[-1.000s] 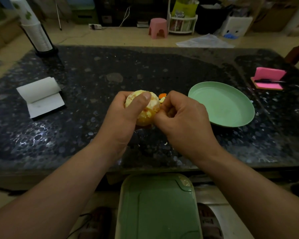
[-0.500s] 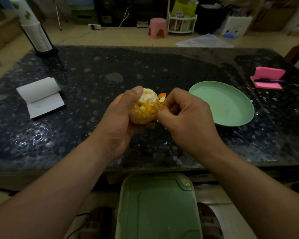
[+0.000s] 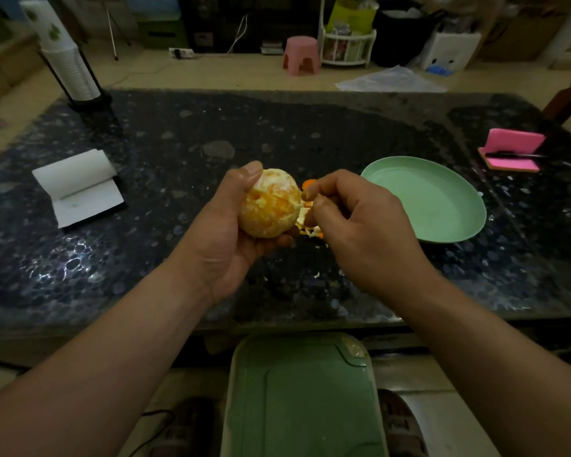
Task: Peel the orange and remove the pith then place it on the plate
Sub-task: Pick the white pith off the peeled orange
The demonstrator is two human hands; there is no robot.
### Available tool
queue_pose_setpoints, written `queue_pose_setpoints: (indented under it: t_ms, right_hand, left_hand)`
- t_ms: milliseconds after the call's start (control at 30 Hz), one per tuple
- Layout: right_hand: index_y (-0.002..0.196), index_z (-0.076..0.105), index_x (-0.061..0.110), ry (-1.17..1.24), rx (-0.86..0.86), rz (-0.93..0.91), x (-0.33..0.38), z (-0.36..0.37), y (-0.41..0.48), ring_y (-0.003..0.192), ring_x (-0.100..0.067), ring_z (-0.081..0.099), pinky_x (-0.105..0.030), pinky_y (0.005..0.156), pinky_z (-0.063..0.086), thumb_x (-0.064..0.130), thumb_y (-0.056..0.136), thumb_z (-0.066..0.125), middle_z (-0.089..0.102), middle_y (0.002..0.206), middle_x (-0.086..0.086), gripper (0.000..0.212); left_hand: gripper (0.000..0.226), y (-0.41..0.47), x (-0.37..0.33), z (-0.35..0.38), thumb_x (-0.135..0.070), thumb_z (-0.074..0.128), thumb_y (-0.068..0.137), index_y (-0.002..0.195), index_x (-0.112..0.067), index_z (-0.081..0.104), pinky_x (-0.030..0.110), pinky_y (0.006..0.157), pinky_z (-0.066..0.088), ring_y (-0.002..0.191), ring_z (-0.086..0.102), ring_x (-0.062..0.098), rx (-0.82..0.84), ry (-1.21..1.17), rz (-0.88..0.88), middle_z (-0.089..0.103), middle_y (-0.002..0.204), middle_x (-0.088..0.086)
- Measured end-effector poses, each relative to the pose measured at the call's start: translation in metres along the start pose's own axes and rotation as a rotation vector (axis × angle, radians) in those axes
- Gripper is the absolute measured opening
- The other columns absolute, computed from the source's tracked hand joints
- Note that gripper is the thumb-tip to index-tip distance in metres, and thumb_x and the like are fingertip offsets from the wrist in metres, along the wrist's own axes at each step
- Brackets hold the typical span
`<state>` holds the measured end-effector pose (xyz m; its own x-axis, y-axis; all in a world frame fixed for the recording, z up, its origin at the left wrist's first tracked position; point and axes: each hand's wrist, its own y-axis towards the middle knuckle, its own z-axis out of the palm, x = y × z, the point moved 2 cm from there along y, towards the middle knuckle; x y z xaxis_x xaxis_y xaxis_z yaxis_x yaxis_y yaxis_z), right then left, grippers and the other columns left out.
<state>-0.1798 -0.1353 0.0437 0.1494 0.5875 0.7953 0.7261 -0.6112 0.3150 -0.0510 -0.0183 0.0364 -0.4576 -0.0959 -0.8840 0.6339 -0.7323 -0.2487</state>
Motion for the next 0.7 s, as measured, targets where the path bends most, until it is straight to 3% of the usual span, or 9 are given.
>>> queue_pose_setpoints:
  t_ms: [67, 233, 400, 533, 700]
  right_hand:
    - [0.104, 0.070, 0.030, -0.006, 0.020, -0.022, 0.0018, 0.0012, -0.0025, 0.073, -0.014, 0.068, -0.037, 0.065, 0.057, 0.022, 0.102, 0.066, 0.074, 0.085, 0.006, 0.010]
    - [0.105, 0.072, 0.028, -0.132, 0.002, -0.063, 0.0012, 0.0036, -0.0041, 0.073, -0.004, 0.066, -0.032, 0.067, 0.060, 0.036, 0.097, 0.074, 0.070, 0.082, 0.016, 0.011]
    - [0.097, 0.075, 0.021, -0.224, -0.052, -0.142, 0.0006, 0.0072, -0.0045, 0.070, -0.006, 0.067, -0.038, 0.067, 0.060, 0.027, 0.098, 0.075, 0.072, 0.079, 0.013, 0.006]
    - [0.087, 0.071, 0.020, -0.231, -0.061, -0.149, 0.0000, 0.0084, -0.0034, 0.063, -0.012, 0.064, -0.042, 0.062, 0.057, 0.024, 0.095, 0.075, 0.068, 0.071, 0.008, 0.009]
    - [0.076, 0.059, 0.024, -0.185, -0.071, -0.108, 0.0030, 0.0082, -0.0020, 0.058, -0.012, 0.057, -0.040, 0.056, 0.052, 0.023, 0.091, 0.075, 0.060, 0.062, 0.007, 0.022]
  left_hand:
    - [0.036, 0.0010, -0.0002, -0.0006, -0.044, 0.053, 0.104, 0.117, -0.014, 0.069, 0.033, 0.065, 0.061, 0.086, 0.072, 0.024, -0.008, 0.008, 0.014, 0.077, 0.101, 0.010]
    - [0.041, 0.0031, 0.0024, -0.0027, -0.044, 0.058, 0.103, 0.126, -0.012, 0.067, 0.042, 0.083, 0.064, 0.100, 0.073, 0.027, -0.027, 0.055, 0.045, 0.076, 0.119, 0.015]
    - [0.050, 0.0046, 0.0054, -0.0034, -0.045, 0.065, 0.100, 0.135, -0.009, 0.061, 0.045, 0.080, 0.064, 0.096, 0.076, 0.025, -0.055, 0.100, 0.093, 0.073, 0.122, 0.017]
    - [0.065, 0.0047, 0.0069, -0.0032, -0.050, 0.069, 0.087, 0.135, -0.007, 0.061, 0.051, 0.084, 0.065, 0.098, 0.077, 0.027, -0.041, 0.148, 0.116, 0.074, 0.121, 0.016]
    - [0.059, 0.0017, 0.0063, -0.0014, -0.049, 0.066, 0.093, 0.135, -0.007, 0.062, 0.048, 0.083, 0.063, 0.099, 0.075, 0.026, -0.022, 0.113, 0.093, 0.074, 0.120, 0.016]
